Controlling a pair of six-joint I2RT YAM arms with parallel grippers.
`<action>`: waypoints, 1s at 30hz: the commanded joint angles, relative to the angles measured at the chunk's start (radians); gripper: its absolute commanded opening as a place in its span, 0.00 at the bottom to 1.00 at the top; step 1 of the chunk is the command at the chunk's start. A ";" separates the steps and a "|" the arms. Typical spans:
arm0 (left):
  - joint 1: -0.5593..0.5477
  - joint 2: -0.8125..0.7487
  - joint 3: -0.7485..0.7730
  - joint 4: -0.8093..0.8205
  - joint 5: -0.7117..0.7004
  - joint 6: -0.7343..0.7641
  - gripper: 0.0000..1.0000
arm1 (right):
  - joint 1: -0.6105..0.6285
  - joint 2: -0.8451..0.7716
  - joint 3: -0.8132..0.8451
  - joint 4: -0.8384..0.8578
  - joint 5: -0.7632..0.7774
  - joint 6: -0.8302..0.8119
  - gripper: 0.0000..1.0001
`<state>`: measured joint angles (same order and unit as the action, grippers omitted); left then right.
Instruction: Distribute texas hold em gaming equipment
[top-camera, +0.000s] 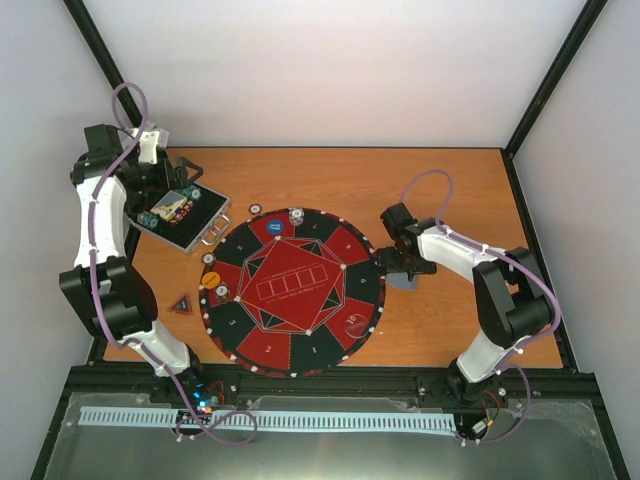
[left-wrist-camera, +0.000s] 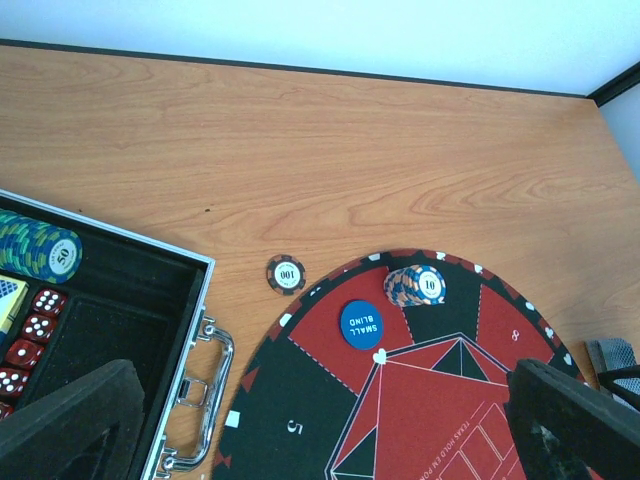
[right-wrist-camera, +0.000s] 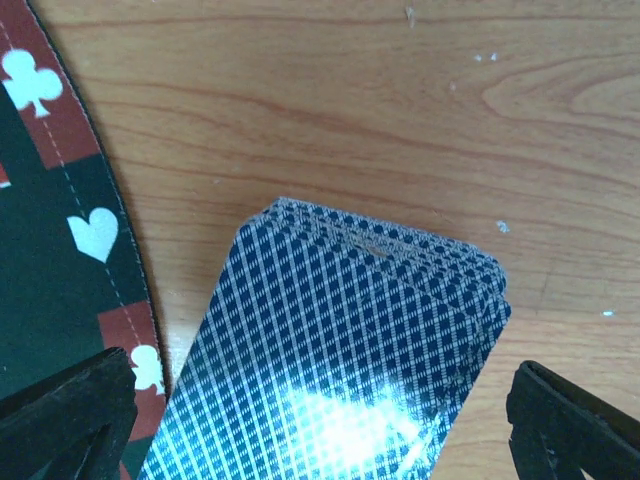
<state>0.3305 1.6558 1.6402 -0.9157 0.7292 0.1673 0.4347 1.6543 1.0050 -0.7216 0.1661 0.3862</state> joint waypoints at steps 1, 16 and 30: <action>-0.002 0.012 0.006 0.000 0.017 0.021 1.00 | -0.017 0.013 0.000 0.035 -0.025 0.010 1.00; -0.001 0.017 -0.003 -0.001 0.016 0.029 1.00 | -0.018 0.024 -0.047 0.041 -0.044 0.066 1.00; -0.001 0.018 0.001 -0.005 0.019 0.027 1.00 | -0.040 0.018 -0.100 0.047 -0.034 0.036 0.89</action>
<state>0.3305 1.6669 1.6314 -0.9169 0.7303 0.1738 0.4156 1.6699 0.9321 -0.6678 0.1177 0.4297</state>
